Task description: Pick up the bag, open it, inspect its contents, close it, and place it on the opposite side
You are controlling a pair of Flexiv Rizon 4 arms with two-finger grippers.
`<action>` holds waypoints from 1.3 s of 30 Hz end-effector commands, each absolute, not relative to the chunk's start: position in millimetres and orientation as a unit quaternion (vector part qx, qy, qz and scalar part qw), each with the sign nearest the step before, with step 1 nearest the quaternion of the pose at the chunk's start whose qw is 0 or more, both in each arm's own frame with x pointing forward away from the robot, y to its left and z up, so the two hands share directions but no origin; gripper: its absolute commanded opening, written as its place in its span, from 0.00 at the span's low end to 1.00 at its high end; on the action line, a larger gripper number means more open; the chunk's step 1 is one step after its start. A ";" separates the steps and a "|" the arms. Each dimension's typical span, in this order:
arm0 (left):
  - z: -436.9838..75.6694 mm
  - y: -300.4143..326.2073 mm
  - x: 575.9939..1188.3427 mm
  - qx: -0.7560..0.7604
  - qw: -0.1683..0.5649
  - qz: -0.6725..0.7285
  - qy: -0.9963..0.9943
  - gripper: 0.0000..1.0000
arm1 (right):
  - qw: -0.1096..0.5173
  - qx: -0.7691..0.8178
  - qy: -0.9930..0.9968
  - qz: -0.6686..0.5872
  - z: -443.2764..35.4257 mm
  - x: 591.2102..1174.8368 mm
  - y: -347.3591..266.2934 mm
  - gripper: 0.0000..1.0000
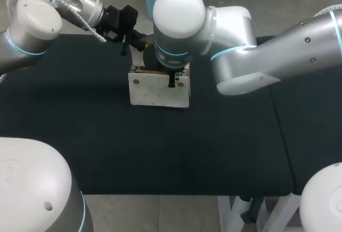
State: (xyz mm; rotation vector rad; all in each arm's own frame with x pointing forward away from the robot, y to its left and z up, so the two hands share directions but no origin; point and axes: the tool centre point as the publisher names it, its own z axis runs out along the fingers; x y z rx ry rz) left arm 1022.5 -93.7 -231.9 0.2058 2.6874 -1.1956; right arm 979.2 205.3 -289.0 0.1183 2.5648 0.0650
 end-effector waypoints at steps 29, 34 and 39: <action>-234.7 -88.4 1021.4 0.050 0.091 -0.409 0.907 0.00 | 0.172 0.031 0.985 -0.010 -321.8 971.3 204.7 0.00; -231.3 -86.5 1021.6 0.045 0.090 -0.412 0.905 0.00 | 0.163 0.027 0.986 -0.014 -321.8 970.7 204.8 0.00; -230.3 -85.6 1021.0 0.045 0.091 -0.414 0.904 0.00 | 0.144 0.028 0.989 -0.016 -327.4 969.9 206.0 0.43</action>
